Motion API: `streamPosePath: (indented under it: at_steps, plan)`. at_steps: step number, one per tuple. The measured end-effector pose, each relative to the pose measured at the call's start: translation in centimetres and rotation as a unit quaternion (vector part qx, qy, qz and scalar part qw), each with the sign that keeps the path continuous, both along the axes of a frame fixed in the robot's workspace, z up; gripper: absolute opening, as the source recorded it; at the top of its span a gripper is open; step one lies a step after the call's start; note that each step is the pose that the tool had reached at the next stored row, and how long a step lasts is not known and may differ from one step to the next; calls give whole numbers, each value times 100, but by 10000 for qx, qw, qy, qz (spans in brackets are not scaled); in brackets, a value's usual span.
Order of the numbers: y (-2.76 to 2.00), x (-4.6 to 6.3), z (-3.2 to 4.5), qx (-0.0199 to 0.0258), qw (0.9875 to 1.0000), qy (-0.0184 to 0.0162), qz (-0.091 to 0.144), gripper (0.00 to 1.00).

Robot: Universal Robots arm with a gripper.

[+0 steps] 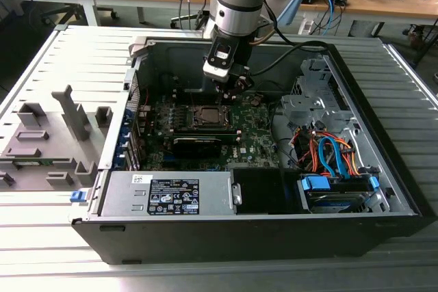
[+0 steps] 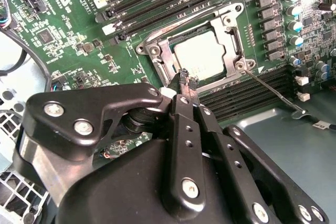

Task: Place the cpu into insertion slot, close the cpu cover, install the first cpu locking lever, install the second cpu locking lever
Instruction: 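Install the first cpu locking lever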

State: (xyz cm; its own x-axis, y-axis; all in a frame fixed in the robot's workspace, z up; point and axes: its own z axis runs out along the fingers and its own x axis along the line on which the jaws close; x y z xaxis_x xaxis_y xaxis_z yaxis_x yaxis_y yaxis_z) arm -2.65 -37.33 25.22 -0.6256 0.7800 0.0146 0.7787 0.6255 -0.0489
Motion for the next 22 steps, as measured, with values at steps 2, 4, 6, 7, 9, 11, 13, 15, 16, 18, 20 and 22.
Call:
streamPosePath:
  at_steps: [2, 4, 6, 7, 9, 11, 13, 15, 16, 18, 20, 22]
  plan:
    - [0, 0, 0, 0, 10000, 0, 24, 11]
    - [0, 0, 0, 0, 10000, 0, 43, 11]
    - [0, 0, 0, 0, 10000, 0, 65, 11]
    - [0, 0, 0, 0, 10000, 0, 73, 11]
    - [0, 0, 0, 0, 10000, 0, 95, 11]
    - [0, 0, 0, 0, 9999, 0, 117, 11]
    - [0, 0, 0, 0, 9999, 0, 136, 11]
    - [0, 0, 0, 0, 9999, 0, 153, 11]
    - [0, 0, 0, 0, 9999, 0, 161, 11]
    - [0, 0, 0, 0, 9998, 0, 190, 11]
    - [0, 0, 0, 0, 9998, 0, 220, 11]
    - [0, 0, 0, 0, 9997, 0, 238, 11]
